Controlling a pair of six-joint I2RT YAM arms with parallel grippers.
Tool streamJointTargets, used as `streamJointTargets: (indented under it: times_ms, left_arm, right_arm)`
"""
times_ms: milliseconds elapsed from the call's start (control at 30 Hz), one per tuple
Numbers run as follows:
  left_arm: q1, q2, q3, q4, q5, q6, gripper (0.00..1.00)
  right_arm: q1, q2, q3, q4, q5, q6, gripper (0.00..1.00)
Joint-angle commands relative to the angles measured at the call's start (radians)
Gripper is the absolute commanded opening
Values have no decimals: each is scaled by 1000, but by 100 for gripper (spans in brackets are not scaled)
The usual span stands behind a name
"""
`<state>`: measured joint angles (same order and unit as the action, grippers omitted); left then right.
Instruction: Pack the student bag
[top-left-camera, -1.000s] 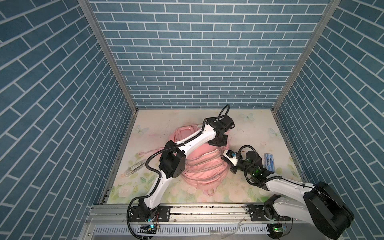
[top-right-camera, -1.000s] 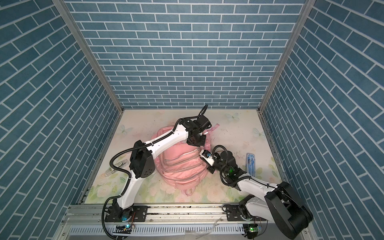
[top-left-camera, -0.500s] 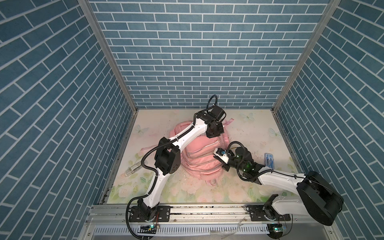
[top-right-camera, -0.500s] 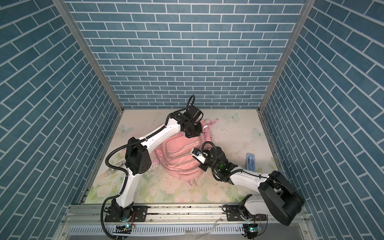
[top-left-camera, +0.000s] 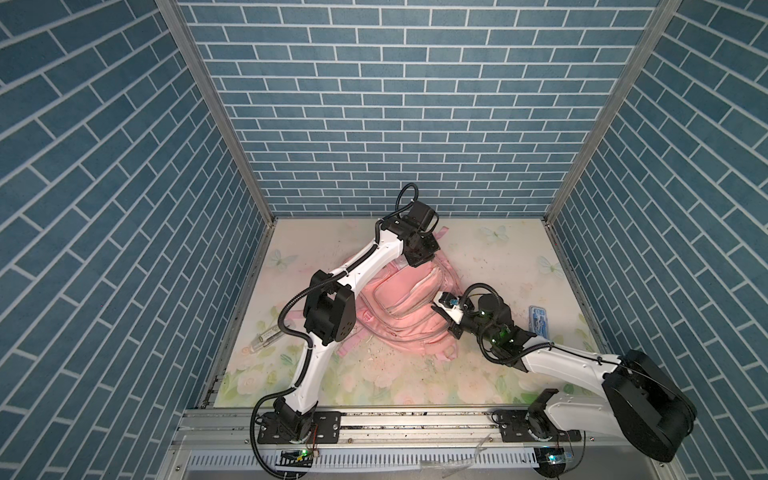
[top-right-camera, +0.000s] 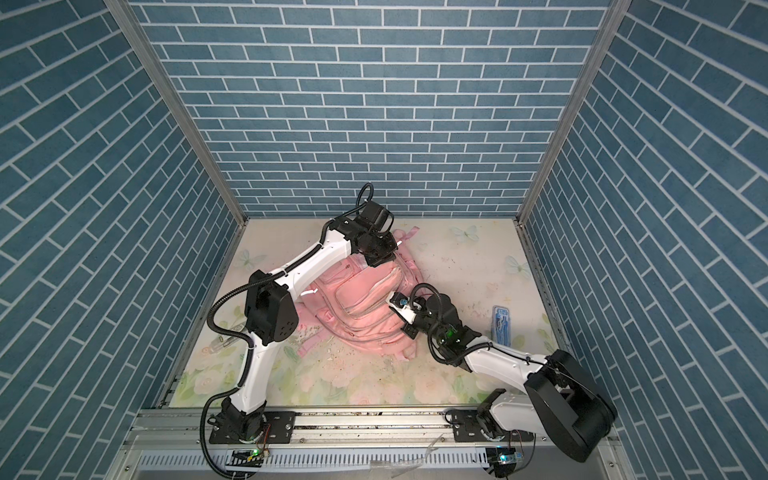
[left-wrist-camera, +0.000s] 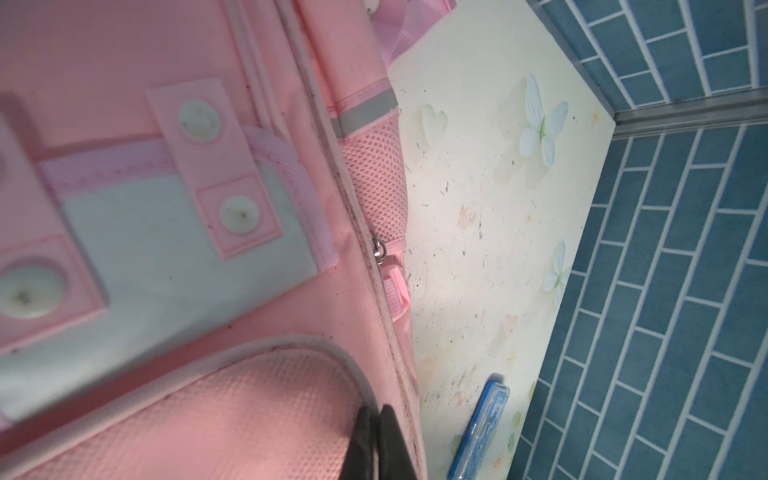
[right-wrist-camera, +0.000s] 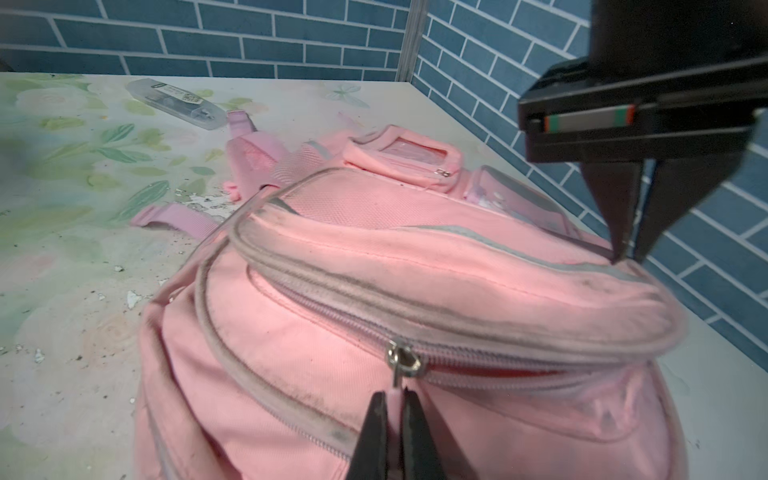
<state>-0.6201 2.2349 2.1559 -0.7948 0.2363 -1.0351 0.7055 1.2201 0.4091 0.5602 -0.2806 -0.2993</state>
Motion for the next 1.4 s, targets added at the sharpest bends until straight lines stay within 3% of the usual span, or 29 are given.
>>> streamJointTargets:
  times_ms: [0, 100, 233, 333, 500, 833, 1200, 1367]
  left_arm:
    - [80, 26, 88, 279, -108, 44, 5]
    - [66, 104, 223, 176, -39, 171, 30]
    - [10, 149, 366, -82, -108, 450, 45]
    - [-49, 77, 268, -148, -191, 627, 50]
    - [-135, -112, -33, -66, -215, 809, 54]
    - [-239, -227, -228, -81, -137, 957, 58]
    - [-301, -206, -277, -147, -158, 967, 59]
    - [-322, -174, -262, -184, -230, 940, 59]
  right_arm:
    - [-3, -71, -34, -67, -211, -32, 0]
    - [-11, -70, -25, -104, -210, -47, 0]
    - [-20, -61, -29, -87, -189, -29, 0]
    - [-22, -75, -48, -61, -186, -21, 0]
    - [-22, -111, -58, -81, -167, -34, 0]
    - [-21, -169, -86, -114, -149, -34, 0]
    - [-22, -184, -91, -128, -131, -35, 0]
    - [-22, -181, -90, -132, -131, -37, 0]
